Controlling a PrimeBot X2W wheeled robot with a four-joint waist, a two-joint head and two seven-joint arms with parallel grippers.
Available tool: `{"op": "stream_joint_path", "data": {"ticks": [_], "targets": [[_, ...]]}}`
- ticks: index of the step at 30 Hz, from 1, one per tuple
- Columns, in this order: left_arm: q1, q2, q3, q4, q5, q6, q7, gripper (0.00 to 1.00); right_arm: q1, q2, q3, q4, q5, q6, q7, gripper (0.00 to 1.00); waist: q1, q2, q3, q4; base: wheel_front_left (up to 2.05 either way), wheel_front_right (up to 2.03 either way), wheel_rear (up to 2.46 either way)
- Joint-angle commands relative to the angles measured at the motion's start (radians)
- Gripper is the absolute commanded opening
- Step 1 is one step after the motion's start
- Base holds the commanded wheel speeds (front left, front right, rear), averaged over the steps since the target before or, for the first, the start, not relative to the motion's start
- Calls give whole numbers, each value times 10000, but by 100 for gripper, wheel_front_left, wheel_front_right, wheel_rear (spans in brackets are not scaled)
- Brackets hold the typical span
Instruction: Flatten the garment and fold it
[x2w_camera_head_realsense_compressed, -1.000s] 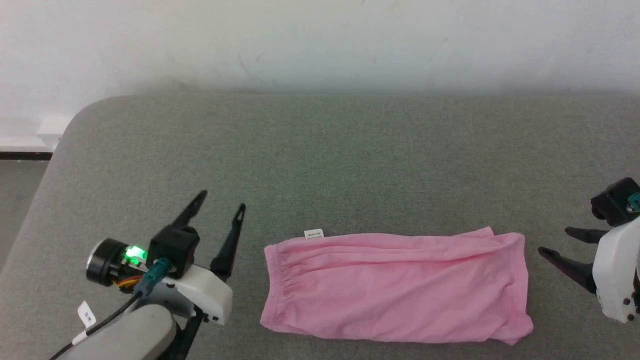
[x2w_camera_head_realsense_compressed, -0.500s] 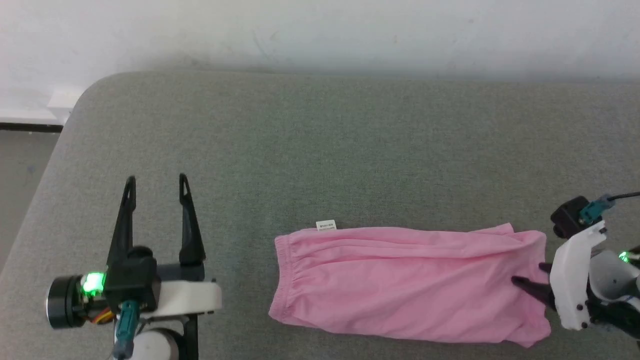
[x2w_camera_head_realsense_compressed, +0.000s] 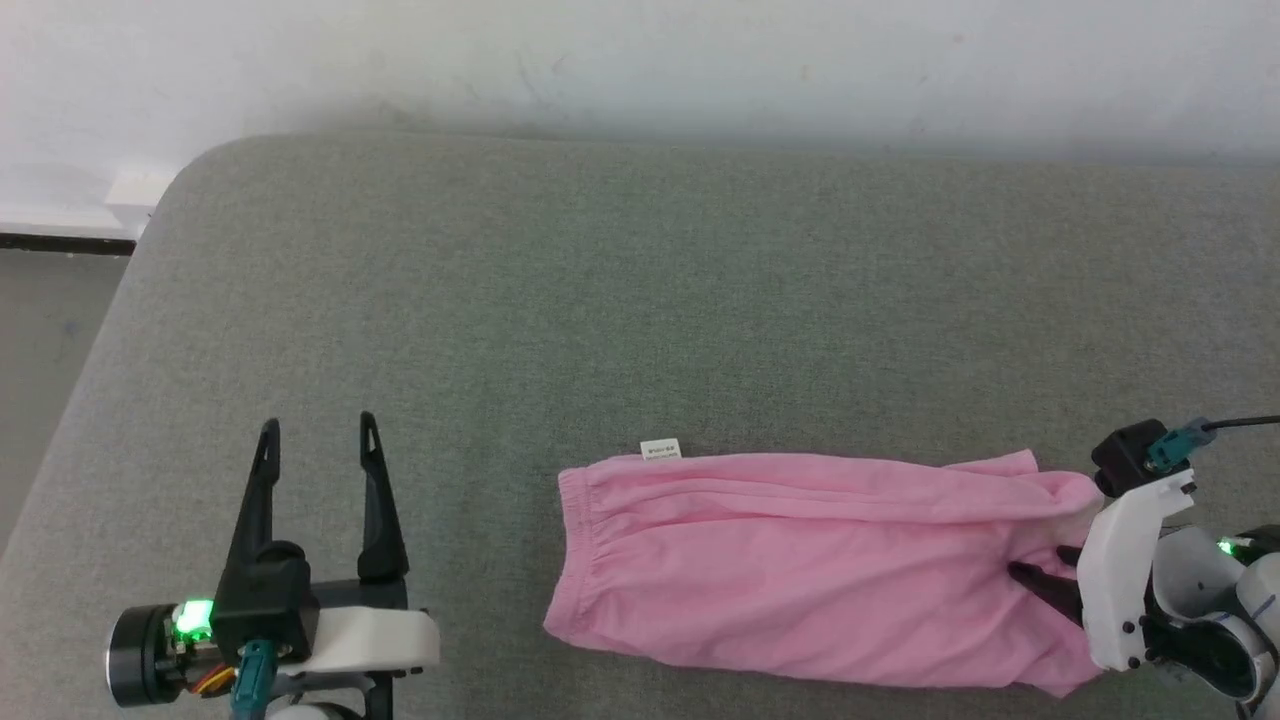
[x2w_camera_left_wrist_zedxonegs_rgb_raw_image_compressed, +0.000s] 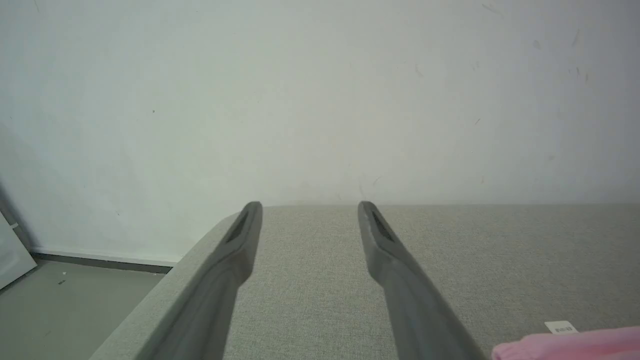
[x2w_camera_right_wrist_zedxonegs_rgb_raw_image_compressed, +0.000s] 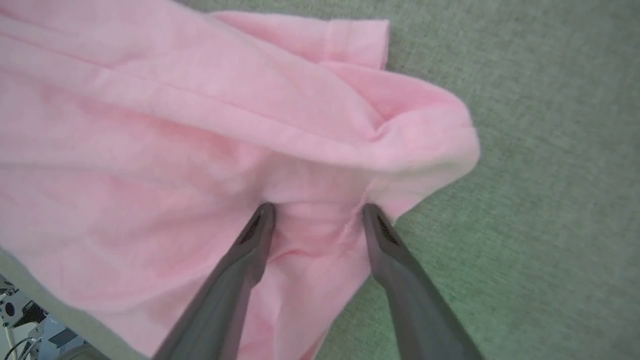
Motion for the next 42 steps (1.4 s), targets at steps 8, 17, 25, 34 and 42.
{"op": "stream_joint_path", "data": {"ticks": [8, 17, 25, 34, 42], "targets": [[292, -227, 558, 228, 1029, -681, -49, 100, 212, 305, 340, -213, 135, 40, -422, 0, 1, 0, -340, -253, 0, 0, 0], [553, -419, 531, 345, 1251, -779, -49, 100, 177, -934, -422, -1089, 485, 40, -684, 0, 1, 0, -647, -334, 0, 0, 0], [628, -527, 530, 297, 1269, -898, -49, 100, 888, -2418, -1810, -833, 603, 40, -260, 0, 1, 0, -743, -376, 0, 0, 0], [609, -589, 510, 248, 1326, -1016, -49, 100, 1480, -2438, -2129, -3553, 853, 40, -56, 0, 1, 0, -663, -396, 0, 0, 0], [314, -678, 418, 222, 1377, -1053, -49, 100, 958, -1684, -1404, -6280, 376, 40, 1088, 0, 1, 0, -340, -225, 0, 0, 0]]}}
